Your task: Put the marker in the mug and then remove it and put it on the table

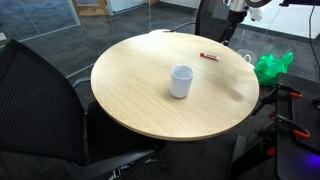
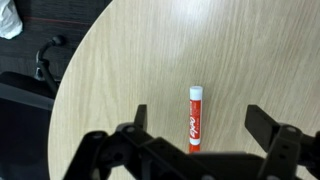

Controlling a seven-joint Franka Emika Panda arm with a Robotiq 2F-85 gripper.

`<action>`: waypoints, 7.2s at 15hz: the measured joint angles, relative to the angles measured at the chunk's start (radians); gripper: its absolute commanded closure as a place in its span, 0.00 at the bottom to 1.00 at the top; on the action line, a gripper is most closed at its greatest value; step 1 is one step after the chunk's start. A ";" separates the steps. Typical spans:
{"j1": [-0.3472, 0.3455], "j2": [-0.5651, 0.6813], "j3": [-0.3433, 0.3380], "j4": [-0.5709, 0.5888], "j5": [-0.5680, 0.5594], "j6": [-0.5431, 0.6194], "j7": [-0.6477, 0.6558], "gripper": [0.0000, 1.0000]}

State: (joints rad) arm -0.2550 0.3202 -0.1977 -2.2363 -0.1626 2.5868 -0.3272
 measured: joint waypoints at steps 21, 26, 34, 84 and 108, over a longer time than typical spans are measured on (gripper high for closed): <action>-0.050 0.305 0.082 0.249 0.032 0.046 -0.098 0.00; -0.062 0.357 0.087 0.299 0.035 0.046 -0.097 0.30; -0.067 0.390 0.088 0.340 0.035 0.044 -0.096 0.91; -0.285 0.288 0.703 0.422 0.822 0.046 -1.231 0.95; -0.006 0.218 0.359 0.479 1.252 -0.618 -1.792 0.95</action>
State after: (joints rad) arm -0.2608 0.5380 0.1609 -1.7572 1.0890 1.9686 -2.1191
